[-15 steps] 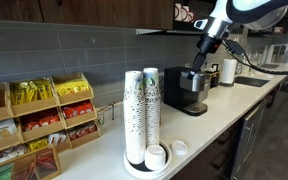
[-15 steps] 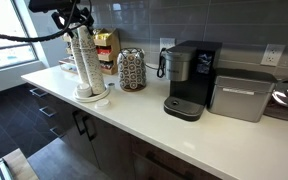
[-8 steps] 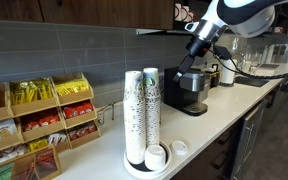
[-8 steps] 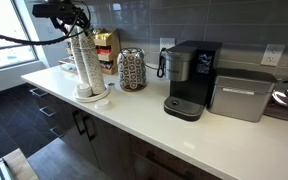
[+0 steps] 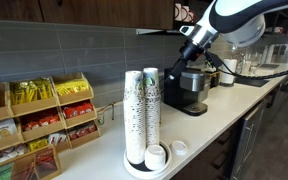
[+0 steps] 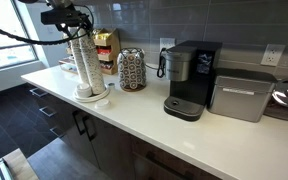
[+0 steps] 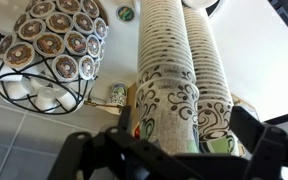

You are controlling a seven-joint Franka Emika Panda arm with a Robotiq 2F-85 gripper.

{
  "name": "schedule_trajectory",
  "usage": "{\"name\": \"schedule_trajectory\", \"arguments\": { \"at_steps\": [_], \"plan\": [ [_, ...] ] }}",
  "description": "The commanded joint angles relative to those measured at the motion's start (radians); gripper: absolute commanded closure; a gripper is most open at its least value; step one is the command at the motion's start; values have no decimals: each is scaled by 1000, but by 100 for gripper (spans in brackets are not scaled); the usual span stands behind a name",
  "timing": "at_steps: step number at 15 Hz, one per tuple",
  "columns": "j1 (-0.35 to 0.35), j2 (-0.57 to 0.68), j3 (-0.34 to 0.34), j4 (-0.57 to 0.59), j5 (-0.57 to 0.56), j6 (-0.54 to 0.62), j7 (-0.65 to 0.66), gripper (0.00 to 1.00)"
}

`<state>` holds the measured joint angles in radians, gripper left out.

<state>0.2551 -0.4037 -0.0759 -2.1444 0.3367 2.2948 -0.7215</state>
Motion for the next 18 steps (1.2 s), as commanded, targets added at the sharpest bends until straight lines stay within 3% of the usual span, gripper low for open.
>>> {"name": "schedule_trajectory", "arguments": {
  "at_steps": [1,11,18],
  "plan": [
    [19,-3,-8,-29,63,64,-73,0],
    [40,10,-20,-32,233,119,-185,0],
    [33,27,-12,-32,285,163,-234,0]
  ]
}}
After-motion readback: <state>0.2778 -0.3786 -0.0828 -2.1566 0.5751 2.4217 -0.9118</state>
